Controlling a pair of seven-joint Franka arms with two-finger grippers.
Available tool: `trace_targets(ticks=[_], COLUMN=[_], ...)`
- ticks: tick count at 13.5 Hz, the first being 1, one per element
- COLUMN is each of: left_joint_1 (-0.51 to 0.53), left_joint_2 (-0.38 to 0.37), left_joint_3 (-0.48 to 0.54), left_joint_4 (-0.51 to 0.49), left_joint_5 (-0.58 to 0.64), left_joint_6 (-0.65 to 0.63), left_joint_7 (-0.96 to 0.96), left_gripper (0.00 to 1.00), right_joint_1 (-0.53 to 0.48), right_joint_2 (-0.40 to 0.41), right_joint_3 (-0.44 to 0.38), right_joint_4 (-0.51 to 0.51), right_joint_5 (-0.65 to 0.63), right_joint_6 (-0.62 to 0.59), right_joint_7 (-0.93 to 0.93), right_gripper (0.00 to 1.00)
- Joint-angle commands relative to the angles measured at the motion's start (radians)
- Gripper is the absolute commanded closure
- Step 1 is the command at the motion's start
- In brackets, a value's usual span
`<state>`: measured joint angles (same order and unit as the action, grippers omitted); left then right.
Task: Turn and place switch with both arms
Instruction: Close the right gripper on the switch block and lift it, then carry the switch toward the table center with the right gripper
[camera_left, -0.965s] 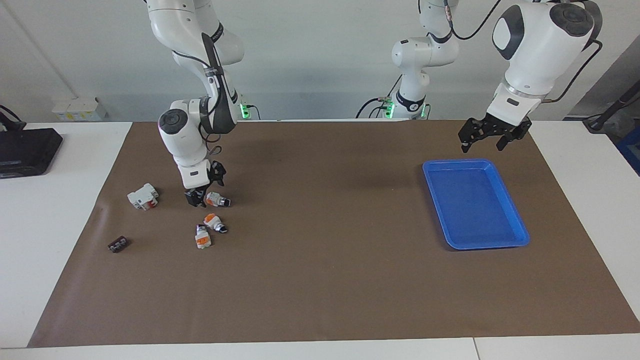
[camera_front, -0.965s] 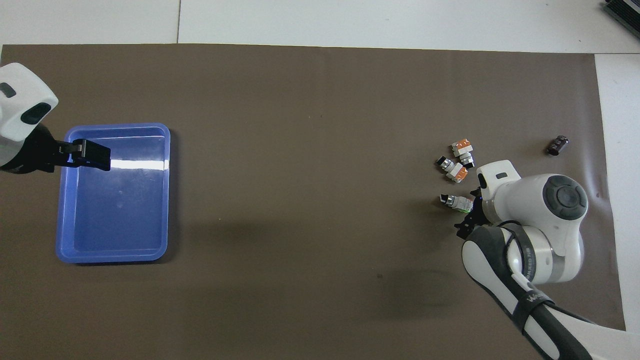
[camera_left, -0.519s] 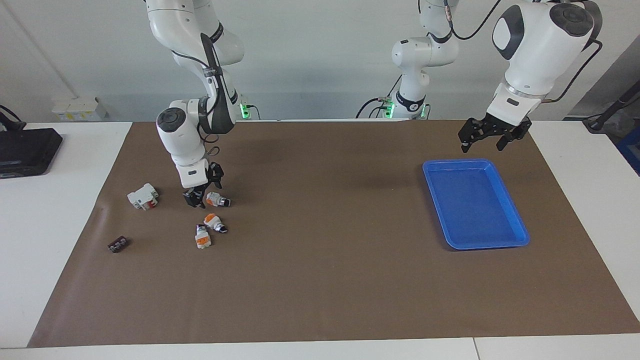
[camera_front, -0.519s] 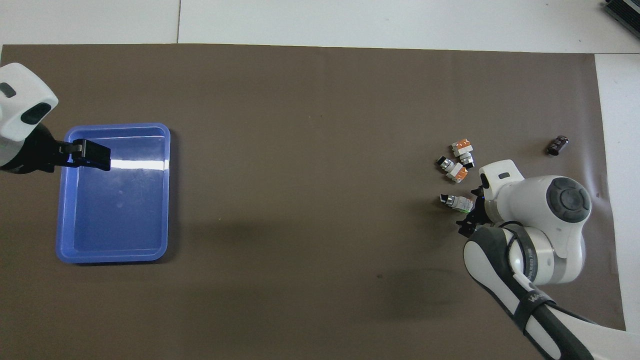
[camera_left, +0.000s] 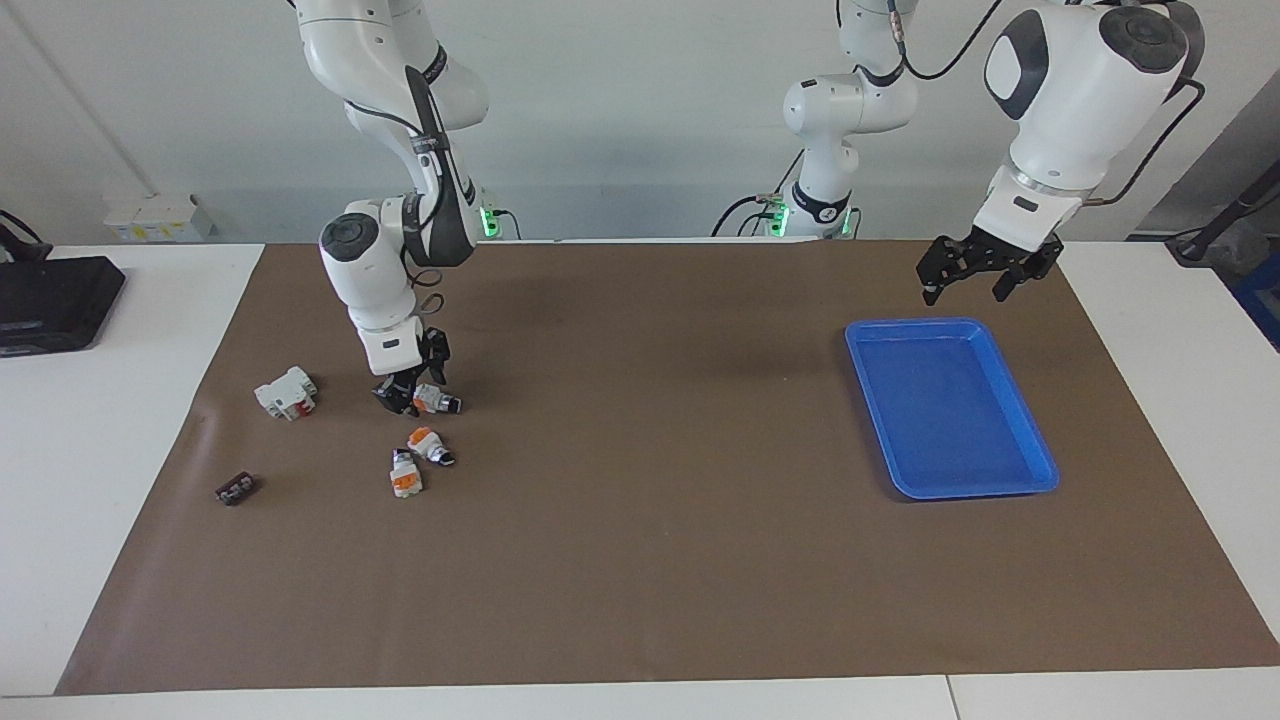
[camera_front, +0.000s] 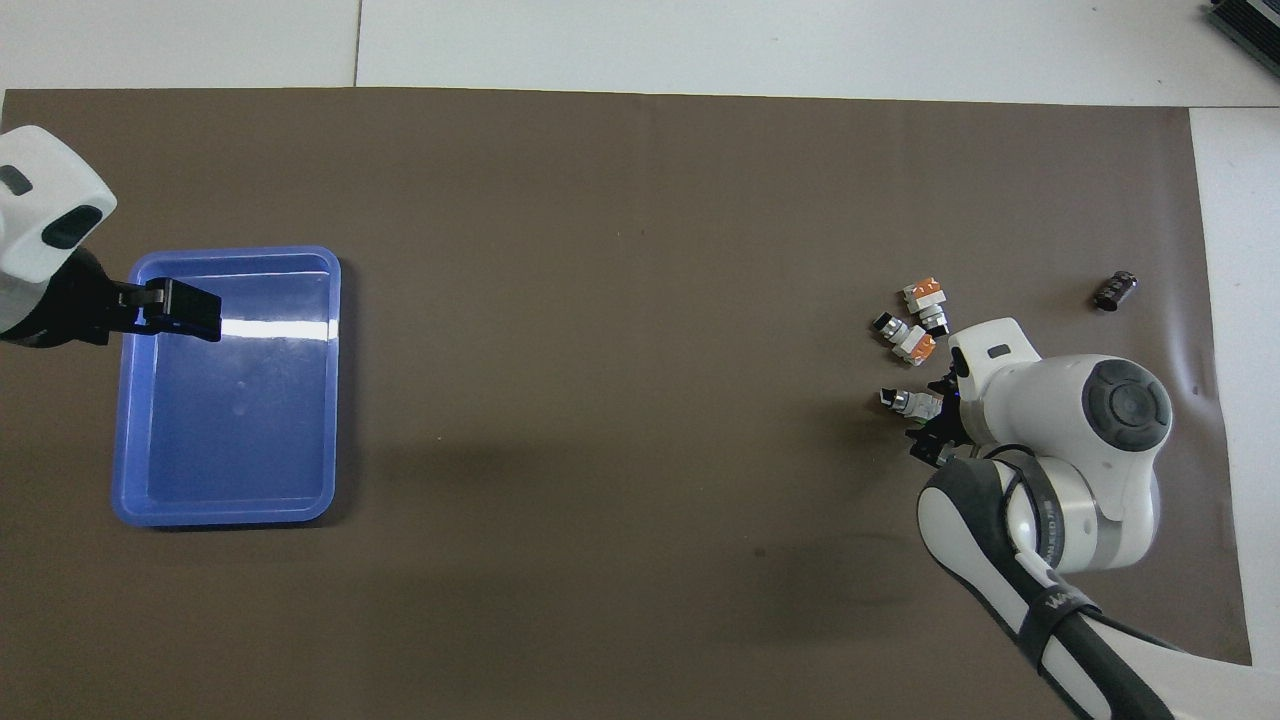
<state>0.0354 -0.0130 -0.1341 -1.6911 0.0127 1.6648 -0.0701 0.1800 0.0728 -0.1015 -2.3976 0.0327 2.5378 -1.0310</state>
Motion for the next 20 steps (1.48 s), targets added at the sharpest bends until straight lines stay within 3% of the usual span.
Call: trace_targets(ticks=[1, 3, 5, 7, 10, 16, 20], left_joint_1=[0.006, 0.006, 0.006, 0.006, 0.006, 0.004, 0.006], left_joint_2=[-0.015, -0.015, -0.015, -0.015, -0.015, -0.015, -0.015], left_joint_3=[0.004, 0.004, 0.004, 0.004, 0.004, 0.004, 0.004], left_joint_4=[-0.013, -0.013, -0.013, -0.013, -0.013, -0.013, -0.013], left_joint_5=[-0.008, -0.008, -0.008, -0.008, -0.008, -0.008, -0.008], left_joint_6=[-0.002, -0.002, -0.002, -0.002, -0.002, -0.002, -0.002], left_joint_7=[0.018, 0.018, 0.018, 0.018, 0.018, 0.018, 0.018], left_gripper=[0.0, 0.0, 0.0, 0.0, 0.0, 0.0, 0.0], right_joint_1=[-0.001, -0.005, 0.025, 0.052, 0.056, 0.065, 0.065], right_joint_2=[-0.022, -0.018, -0.021, -0.039, -0.097, -0.111, -0.119], right_joint_3=[-0.001, -0.001, 0.002, 0.006, 0.092, 0.239, 0.35], right_joint_4=[-0.025, -0.017, -0.006, 0.041, 0.109, 0.329, 0.457], right_joint_5=[0.018, 0.018, 0.013, 0.029, 0.044, 0.635, 0.721], right_joint_6=[0.029, 0.026, -0.01, -0.072, -0.106, -0.218, -0.205], right_joint_7=[-0.031, -0.035, -0.299, -0.32, -0.353, -0.489, -0.384], right_gripper=[0.96, 1.0, 1.0, 1.0, 1.0, 1.0, 1.0])
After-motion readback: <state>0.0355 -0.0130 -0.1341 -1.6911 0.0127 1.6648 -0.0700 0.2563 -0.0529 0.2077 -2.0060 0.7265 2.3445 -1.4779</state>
